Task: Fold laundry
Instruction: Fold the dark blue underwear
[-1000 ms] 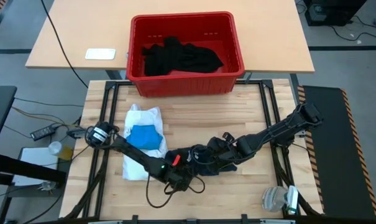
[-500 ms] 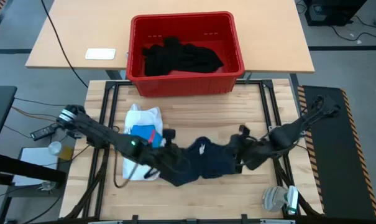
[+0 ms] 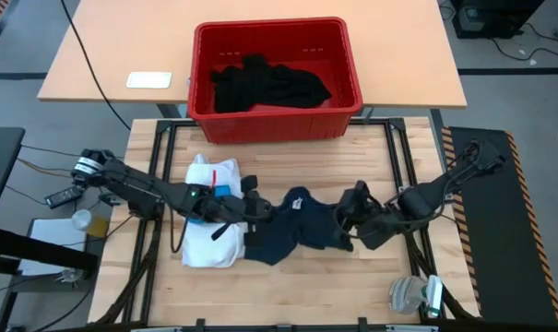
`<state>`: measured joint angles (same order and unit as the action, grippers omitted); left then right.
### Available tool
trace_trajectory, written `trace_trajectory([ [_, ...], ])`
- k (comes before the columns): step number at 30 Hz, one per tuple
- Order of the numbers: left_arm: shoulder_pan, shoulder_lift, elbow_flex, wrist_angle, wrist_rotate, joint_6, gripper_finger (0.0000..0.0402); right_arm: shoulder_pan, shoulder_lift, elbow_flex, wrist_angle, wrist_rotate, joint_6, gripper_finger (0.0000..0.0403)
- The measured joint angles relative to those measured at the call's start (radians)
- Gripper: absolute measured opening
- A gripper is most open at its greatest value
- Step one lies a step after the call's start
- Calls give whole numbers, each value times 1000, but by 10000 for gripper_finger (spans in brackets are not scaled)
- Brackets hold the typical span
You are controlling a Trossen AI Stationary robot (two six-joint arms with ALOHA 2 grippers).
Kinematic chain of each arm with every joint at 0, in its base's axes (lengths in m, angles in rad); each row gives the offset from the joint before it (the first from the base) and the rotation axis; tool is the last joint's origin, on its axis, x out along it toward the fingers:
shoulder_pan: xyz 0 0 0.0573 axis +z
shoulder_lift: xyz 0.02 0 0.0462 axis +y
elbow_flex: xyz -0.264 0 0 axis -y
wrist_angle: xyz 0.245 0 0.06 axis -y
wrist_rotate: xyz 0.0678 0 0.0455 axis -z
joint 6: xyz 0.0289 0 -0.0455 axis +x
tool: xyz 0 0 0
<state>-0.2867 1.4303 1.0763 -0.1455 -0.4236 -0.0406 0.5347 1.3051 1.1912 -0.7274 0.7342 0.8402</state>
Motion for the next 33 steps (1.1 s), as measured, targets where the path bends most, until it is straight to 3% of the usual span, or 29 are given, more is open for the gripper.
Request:
trace_trajectory([
  [5, -6, 0, -8, 37, 2, -18, 16, -24, 18, 0, 45, 58, 17, 21],
  [14, -46, 0, -8, 198, 11, 8, 16, -41, 123, 0, 262, -18, -127, 23],
  [27, -78, 10, -8, 266, 17, 87, 16, -29, 178, 0, 537, -47, -350, 28],
  [33, -77, 10, -8, 263, 91, 83, 34, -29, 183, 0, 562, -49, -398, 48],
])
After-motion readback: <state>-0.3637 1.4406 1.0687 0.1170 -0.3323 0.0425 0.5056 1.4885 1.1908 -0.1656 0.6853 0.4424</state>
